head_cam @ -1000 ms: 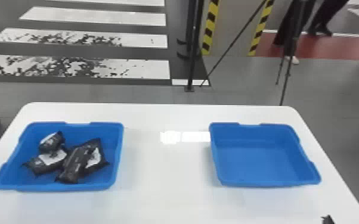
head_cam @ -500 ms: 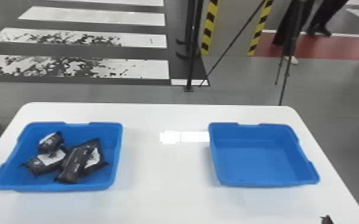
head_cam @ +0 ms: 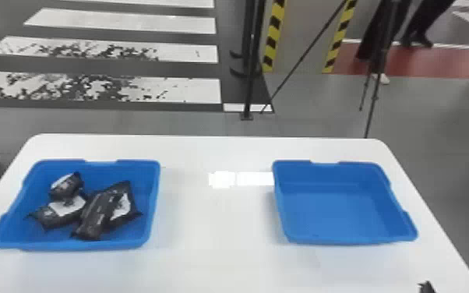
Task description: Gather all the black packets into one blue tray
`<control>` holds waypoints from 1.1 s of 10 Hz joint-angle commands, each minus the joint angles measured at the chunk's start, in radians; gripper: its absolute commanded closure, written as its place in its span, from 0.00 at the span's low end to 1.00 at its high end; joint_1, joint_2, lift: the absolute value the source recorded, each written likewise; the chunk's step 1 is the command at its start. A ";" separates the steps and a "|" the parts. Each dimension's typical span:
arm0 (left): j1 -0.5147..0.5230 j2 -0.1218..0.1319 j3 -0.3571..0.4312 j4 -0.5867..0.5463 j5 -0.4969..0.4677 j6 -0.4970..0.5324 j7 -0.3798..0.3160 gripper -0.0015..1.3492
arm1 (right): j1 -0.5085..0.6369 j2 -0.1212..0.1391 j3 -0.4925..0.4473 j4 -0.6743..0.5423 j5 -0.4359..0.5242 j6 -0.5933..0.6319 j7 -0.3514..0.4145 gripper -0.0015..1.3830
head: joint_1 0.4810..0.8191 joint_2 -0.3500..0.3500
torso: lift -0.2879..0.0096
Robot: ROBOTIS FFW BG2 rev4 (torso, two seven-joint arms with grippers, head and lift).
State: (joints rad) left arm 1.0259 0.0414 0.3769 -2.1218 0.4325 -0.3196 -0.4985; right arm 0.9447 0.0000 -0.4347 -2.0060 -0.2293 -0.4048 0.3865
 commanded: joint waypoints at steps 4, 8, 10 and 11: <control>0.000 0.000 0.000 0.000 0.000 0.003 0.000 0.20 | -0.002 0.001 0.000 0.002 -0.002 0.000 0.002 0.10 | 0.63 0.35 | 0.60; -0.002 0.002 -0.002 0.002 0.002 0.010 0.000 0.20 | -0.010 0.001 0.000 0.009 -0.006 0.000 0.002 0.10 | 0.63 0.35 | 0.60; -0.002 0.002 -0.002 0.005 0.000 0.015 -0.003 0.20 | -0.010 0.001 0.000 0.009 -0.006 0.000 0.003 0.10 | 0.63 0.35 | 0.60; -0.002 0.002 -0.002 0.005 0.000 0.015 -0.003 0.20 | -0.010 0.001 0.000 0.009 -0.006 0.000 0.003 0.10 | 0.63 0.34 | 0.60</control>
State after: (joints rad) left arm 1.0227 0.0430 0.3749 -2.1169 0.4331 -0.3047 -0.5013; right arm 0.9350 0.0000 -0.4347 -1.9957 -0.2354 -0.4050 0.3896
